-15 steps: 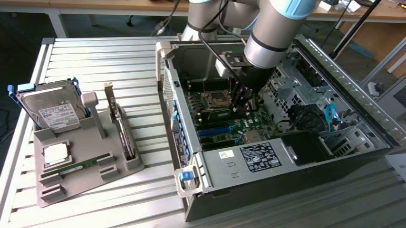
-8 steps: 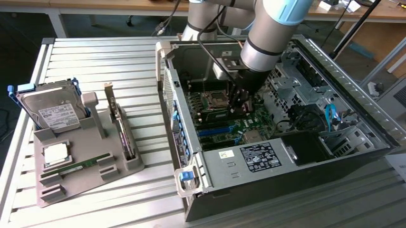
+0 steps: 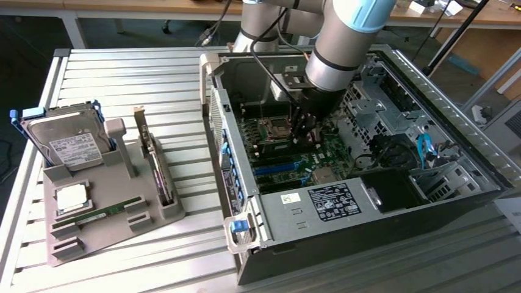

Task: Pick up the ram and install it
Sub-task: 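Insert the ram into the slot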

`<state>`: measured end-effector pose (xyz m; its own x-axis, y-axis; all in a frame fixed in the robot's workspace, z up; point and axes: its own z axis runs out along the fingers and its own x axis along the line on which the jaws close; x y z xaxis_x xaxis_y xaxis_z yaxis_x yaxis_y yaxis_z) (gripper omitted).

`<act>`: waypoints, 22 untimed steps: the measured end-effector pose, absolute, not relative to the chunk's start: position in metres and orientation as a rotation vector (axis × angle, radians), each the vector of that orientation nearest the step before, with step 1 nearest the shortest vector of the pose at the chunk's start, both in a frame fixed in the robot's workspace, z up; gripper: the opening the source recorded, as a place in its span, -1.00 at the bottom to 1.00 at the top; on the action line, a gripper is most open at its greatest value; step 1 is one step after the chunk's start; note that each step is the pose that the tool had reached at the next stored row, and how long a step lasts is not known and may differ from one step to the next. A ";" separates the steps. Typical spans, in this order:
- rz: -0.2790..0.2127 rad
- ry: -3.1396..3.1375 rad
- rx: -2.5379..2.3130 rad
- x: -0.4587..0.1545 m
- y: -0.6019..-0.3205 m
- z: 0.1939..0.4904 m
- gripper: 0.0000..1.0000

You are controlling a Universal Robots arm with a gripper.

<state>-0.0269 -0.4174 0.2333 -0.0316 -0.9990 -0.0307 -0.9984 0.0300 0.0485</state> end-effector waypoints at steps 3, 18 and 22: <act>-0.088 -2.283 2.141 -0.027 -0.417 0.233 -0.73; -0.089 -2.326 2.096 -0.028 -0.417 0.232 -0.73; -0.088 -2.302 2.121 -0.028 -0.417 0.232 -0.73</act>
